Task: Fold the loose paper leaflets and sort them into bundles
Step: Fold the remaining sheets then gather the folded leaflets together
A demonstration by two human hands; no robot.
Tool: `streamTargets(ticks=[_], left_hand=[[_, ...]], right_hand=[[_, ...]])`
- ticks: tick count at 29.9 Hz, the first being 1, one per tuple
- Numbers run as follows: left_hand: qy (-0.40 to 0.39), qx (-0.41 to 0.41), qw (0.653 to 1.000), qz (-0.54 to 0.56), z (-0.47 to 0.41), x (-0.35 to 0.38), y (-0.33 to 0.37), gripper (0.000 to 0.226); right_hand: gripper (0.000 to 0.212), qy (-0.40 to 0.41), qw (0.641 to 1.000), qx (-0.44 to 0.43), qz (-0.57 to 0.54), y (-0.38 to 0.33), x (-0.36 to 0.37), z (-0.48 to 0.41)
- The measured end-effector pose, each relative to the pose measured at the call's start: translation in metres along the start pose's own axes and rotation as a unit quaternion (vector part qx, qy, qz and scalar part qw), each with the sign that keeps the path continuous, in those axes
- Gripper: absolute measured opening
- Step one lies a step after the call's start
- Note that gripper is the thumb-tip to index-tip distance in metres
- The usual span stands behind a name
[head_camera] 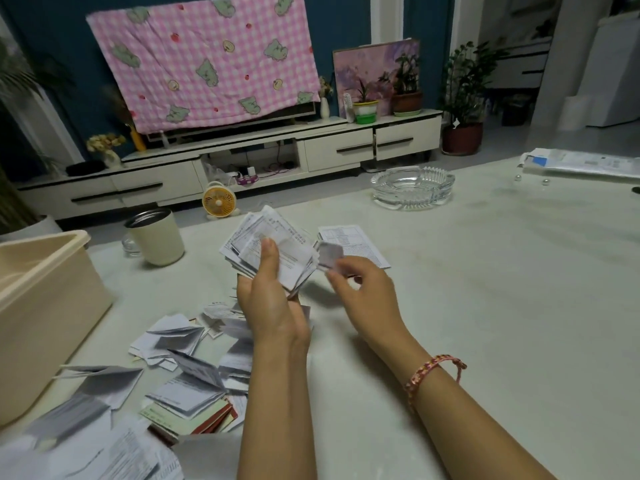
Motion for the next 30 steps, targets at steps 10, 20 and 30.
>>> streamTargets(ticks=[10,20,30], left_hand=[[-0.114,-0.101,0.986,0.067,0.011,0.011,-0.012,0.024],[-0.085,-0.13,0.988,-0.026,0.009,0.01,-0.029,0.012],[-0.072,-0.108,0.984,-0.122,0.011,0.013,-0.034,0.033]], right_hand=[[0.009,0.1,0.807,0.23,-0.534,-0.003,-0.035,0.011],[0.032,0.08,0.744,0.18,-0.639,-0.005,-0.055,0.005],[0.043,0.008,0.845,0.152,-0.513,-0.007,-0.068,0.007]])
Point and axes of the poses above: each hand's wrist, its own z-axis away from the middle knuckle, its own x-axis out of the palm, y = z × x, the point moved 3 cm from there along -z, towards the middle knuckle, and after that the axes turned 12 degrees about -y, right-handed, at the moved point
